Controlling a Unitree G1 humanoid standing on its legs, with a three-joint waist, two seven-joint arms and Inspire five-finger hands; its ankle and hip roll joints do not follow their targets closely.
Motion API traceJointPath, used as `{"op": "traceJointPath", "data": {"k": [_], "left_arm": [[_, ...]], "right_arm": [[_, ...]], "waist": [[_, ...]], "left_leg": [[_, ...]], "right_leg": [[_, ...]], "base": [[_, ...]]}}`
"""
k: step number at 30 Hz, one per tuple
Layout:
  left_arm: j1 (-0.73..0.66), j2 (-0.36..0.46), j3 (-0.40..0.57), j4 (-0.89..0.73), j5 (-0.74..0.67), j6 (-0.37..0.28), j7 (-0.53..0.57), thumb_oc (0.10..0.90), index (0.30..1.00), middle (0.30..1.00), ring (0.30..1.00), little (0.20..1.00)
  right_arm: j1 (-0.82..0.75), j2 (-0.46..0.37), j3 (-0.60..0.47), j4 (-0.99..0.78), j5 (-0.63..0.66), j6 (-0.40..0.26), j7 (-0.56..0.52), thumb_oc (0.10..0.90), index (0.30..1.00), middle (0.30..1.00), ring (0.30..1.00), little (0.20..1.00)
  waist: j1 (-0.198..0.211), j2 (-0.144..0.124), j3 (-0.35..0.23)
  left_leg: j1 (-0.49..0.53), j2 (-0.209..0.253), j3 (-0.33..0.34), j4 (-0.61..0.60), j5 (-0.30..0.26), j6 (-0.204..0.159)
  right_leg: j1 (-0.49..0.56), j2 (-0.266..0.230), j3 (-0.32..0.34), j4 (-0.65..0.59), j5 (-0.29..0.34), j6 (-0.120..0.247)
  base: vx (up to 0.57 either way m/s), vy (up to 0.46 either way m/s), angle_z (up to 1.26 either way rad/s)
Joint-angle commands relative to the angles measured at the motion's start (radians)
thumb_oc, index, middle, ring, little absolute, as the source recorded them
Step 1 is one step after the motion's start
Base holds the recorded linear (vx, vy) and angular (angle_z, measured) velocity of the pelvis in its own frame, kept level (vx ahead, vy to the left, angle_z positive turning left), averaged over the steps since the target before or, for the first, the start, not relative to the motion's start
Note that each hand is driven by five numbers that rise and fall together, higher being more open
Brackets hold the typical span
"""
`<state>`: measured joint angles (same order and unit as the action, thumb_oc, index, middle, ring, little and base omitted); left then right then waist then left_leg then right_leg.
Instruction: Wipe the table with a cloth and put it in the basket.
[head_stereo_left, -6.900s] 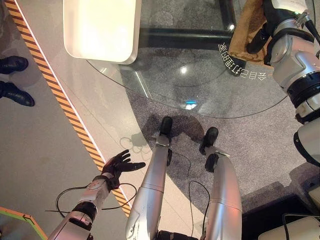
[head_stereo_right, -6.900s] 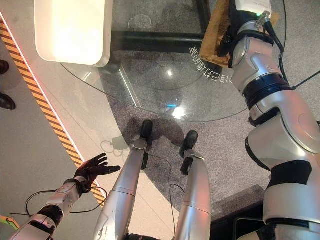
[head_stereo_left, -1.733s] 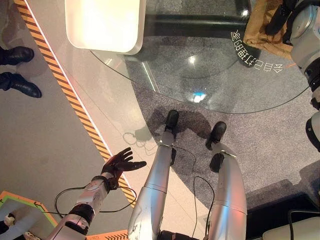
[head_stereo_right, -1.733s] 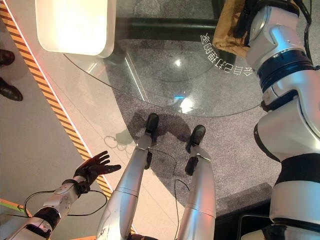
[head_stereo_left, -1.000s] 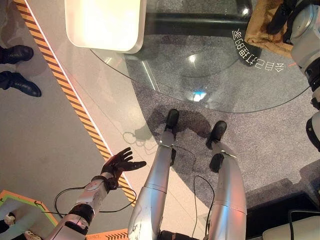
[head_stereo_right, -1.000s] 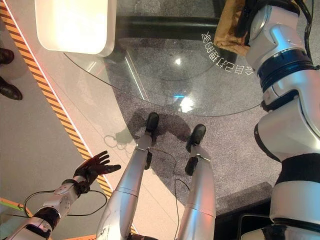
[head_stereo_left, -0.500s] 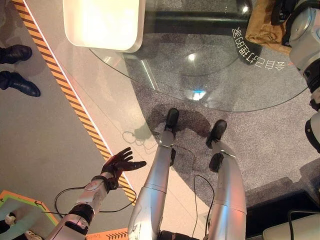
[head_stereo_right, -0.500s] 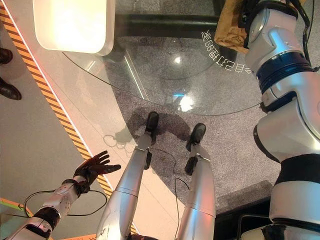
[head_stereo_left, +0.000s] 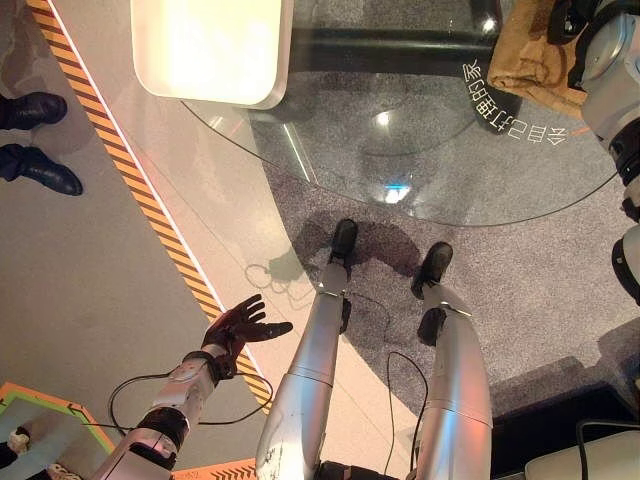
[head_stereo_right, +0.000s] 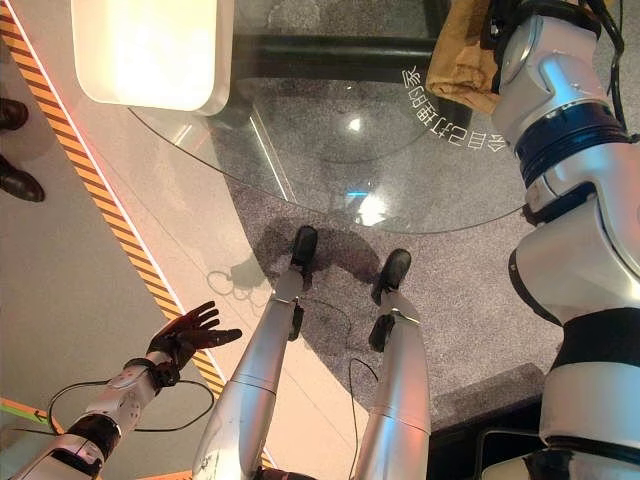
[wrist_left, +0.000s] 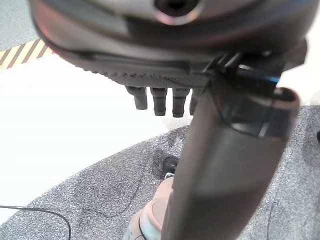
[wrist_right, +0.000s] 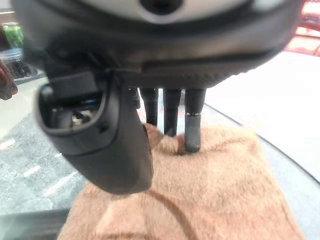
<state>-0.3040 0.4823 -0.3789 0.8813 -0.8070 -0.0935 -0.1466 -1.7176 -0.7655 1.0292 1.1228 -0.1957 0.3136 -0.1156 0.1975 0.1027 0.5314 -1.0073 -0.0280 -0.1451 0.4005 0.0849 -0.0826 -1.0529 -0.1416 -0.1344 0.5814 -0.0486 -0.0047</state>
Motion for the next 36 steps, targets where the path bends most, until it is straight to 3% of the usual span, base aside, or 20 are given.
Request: {"op": "traceJointPath", "data": {"k": [1, 23, 36], "left_arm": [[0.091, 0.058, 0.015, 0.011, -0.011, 0.002, -0.016, 0.800, 0.900, 0.900, 0.900, 0.900], [0.092, 0.059, 0.023, 0.006, 0.005, 0.006, -0.022, 0.800, 0.900, 0.900, 0.900, 0.900], [0.098, 0.071, 0.034, -0.001, 0.008, 0.012, -0.031, 0.800, 0.900, 0.900, 0.900, 0.900]], "right_arm": [[-0.032, -0.076, 0.076, -0.013, -0.014, -0.008, 0.006, 0.100, 0.300, 0.300, 0.300, 0.200], [-0.031, -0.063, 0.079, -0.065, -0.032, -0.037, 0.011, 0.100, 0.300, 0.300, 0.300, 0.200], [-0.024, -0.079, 0.099, -0.102, -0.063, -0.061, 0.082, 0.100, 0.300, 0.300, 0.300, 0.200]], "waist": [[-0.004, 0.035, -0.011], [-0.004, 0.035, -0.011], [-0.006, 0.028, -0.011]], "left_leg": [[0.022, -0.017, 0.017, 0.019, -0.067, 0.053], [0.015, -0.016, 0.018, 0.026, -0.071, 0.053], [0.019, -0.014, 0.019, 0.021, -0.071, 0.053]], "right_leg": [[0.060, 0.020, -0.004, -0.047, -0.034, 0.037], [0.051, 0.018, -0.004, -0.042, -0.035, 0.036], [0.058, 0.020, -0.009, -0.050, -0.035, 0.036]], "base": [[0.00, 0.000, 0.00], [0.00, 0.000, 0.00], [0.00, 0.000, 0.00]]}}
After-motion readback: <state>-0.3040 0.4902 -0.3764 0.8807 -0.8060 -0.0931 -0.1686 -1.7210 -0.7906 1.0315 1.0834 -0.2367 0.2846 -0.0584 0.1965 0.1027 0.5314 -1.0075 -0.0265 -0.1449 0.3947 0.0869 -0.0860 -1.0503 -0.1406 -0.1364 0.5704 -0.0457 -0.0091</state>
